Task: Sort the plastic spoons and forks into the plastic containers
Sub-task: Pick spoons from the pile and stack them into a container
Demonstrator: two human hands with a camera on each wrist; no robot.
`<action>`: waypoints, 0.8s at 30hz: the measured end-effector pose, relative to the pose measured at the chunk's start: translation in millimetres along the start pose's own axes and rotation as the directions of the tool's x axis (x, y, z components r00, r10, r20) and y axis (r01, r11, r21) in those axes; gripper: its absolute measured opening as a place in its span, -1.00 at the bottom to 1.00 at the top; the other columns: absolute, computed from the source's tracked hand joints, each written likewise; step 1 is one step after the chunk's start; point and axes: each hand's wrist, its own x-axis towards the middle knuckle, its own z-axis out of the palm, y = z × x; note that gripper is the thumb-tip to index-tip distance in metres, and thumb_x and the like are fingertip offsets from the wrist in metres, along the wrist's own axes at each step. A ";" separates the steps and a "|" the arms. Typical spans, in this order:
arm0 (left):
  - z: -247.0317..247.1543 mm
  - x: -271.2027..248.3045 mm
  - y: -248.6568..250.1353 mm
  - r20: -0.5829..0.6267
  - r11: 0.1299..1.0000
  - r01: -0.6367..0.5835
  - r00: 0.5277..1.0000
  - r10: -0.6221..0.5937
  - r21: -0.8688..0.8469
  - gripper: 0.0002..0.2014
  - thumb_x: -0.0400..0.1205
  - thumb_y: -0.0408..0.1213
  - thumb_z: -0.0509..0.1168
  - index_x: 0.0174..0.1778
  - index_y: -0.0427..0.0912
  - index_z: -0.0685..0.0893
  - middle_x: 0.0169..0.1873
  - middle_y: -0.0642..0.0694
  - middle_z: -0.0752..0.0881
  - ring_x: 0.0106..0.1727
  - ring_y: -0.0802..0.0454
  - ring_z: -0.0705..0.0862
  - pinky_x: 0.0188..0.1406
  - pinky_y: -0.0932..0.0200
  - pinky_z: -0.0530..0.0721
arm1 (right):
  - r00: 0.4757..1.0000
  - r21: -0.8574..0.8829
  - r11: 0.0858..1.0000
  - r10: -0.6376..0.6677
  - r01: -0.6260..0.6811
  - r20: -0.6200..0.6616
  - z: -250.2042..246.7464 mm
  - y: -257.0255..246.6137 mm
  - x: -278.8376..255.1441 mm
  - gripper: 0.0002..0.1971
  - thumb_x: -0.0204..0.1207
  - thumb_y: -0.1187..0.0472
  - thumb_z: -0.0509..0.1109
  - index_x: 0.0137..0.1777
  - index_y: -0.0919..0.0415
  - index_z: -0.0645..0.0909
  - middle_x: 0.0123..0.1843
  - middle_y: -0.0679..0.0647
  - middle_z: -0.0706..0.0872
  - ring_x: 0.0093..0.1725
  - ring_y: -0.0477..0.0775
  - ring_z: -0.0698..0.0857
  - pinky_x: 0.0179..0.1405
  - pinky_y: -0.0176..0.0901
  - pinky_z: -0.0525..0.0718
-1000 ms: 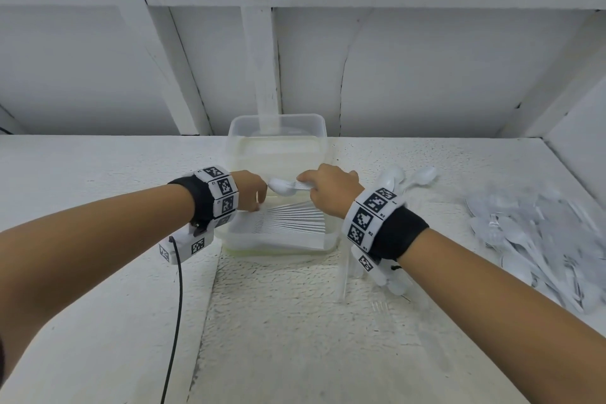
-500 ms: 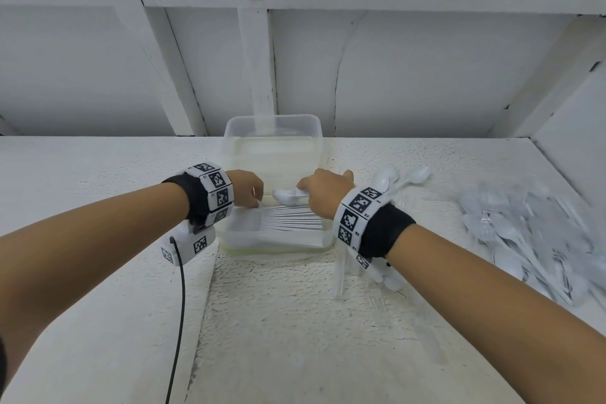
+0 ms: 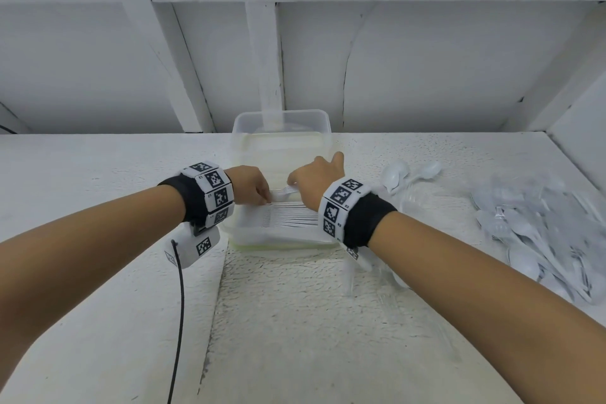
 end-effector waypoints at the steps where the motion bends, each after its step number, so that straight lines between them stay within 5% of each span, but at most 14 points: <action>1: 0.6 -1.4 -0.5 -0.007 1.000 -0.001 1.000 0.001 -0.009 -0.76 0.62 -0.30 0.29 0.17 -0.15 0.74 0.16 -0.06 0.74 0.21 -0.01 0.64 0.19 0.27 0.48 | 1.000 -0.003 1.000 -0.011 0.011 0.003 1.5 -2.9 2.5 -0.58 0.52 0.39 0.18 0.26 -0.04 0.59 0.13 0.00 0.67 0.26 0.11 0.45 0.29 0.19 0.20; 6: 2.9 -4.4 -2.3 -0.071 0.999 -0.031 0.997 0.028 -0.045 -0.77 0.61 -0.29 0.31 0.14 -0.17 0.76 0.12 -0.08 0.76 0.18 0.01 0.66 -0.05 0.41 0.39 | 0.996 0.090 0.993 -0.082 0.080 0.024 7.2 -6.2 9.4 -0.57 0.54 0.43 0.12 0.31 0.03 0.53 0.23 0.10 0.64 0.26 0.19 0.50 0.20 0.04 0.41; 9: 1.8 -6.5 -3.7 -0.121 0.997 -0.034 0.992 0.027 -0.062 -0.79 0.60 -0.31 0.31 0.10 -0.17 0.77 0.09 -0.06 0.76 0.08 0.08 0.63 0.00 0.38 0.41 | 0.993 0.227 0.969 -0.110 0.096 0.051 11.3 -3.8 8.4 -0.56 0.53 0.51 0.09 0.35 0.22 0.50 0.22 0.25 0.62 0.15 0.26 0.61 0.00 -0.07 0.54; 12: -2.8 -12.6 -10.0 -0.256 0.991 -0.046 0.967 0.014 -0.122 -0.80 0.60 -0.33 0.29 0.09 -0.20 0.76 0.04 -0.10 0.73 0.03 0.07 0.60 0.01 0.35 0.41 | 0.991 0.302 0.949 -0.112 0.086 0.070 20.0 -4.5 9.3 -0.53 0.54 0.52 0.10 0.40 0.19 0.48 0.26 0.28 0.59 0.16 0.29 0.61 -0.11 -0.12 0.47; 15: -3.1 -17.6 -25.6 -0.389 0.991 0.003 0.919 -0.055 -0.134 -0.80 0.62 -0.28 0.28 0.11 -0.18 0.71 -0.07 -0.10 0.61 0.03 -0.05 0.61 0.01 0.27 0.42 | 0.992 0.320 0.945 -0.094 0.063 0.083 27.3 -5.7 15.8 -0.51 0.57 0.47 0.10 0.42 0.07 0.48 0.31 0.23 0.56 0.23 0.27 0.57 -0.02 -0.10 0.49; 18: 3.8 -21.5 -38.2 -0.390 0.980 0.121 0.904 -0.176 -0.161 -0.71 0.63 -0.18 0.27 0.26 -0.15 0.57 0.05 -0.14 0.56 -0.07 0.00 0.52 0.06 0.14 0.49 | 0.994 0.258 0.966 -0.039 0.013 0.097 30.3 -5.3 21.4 -0.57 0.62 0.35 0.11 0.38 -0.07 0.49 0.36 0.11 0.50 0.36 0.23 0.41 0.24 0.07 0.42; 20: 9.8 -22.4 -41.7 -0.359 0.971 0.164 0.908 -0.217 -0.174 -0.65 0.64 -0.15 0.25 0.34 -0.14 0.51 0.13 -0.19 0.58 -0.09 0.02 0.49 0.05 0.09 0.53 | 0.991 0.278 0.961 -0.049 0.012 0.124 32.3 -3.6 23.4 -0.60 0.63 0.34 0.11 0.36 -0.02 0.51 0.36 0.07 0.54 0.37 0.19 0.45 0.24 0.04 0.42; 24: 14.7 -20.2 -41.4 -0.332 0.926 0.154 0.903 -0.273 -0.344 -0.67 0.65 -0.28 0.22 0.36 -0.17 0.51 0.04 -0.19 0.56 -0.19 -0.11 0.61 -0.42 0.19 0.67 | 0.990 0.427 0.903 -0.094 0.040 0.106 34.7 0.8 22.1 -0.62 0.61 0.44 0.12 0.32 0.16 0.56 0.28 0.17 0.64 0.21 0.19 0.61 0.10 -0.12 0.55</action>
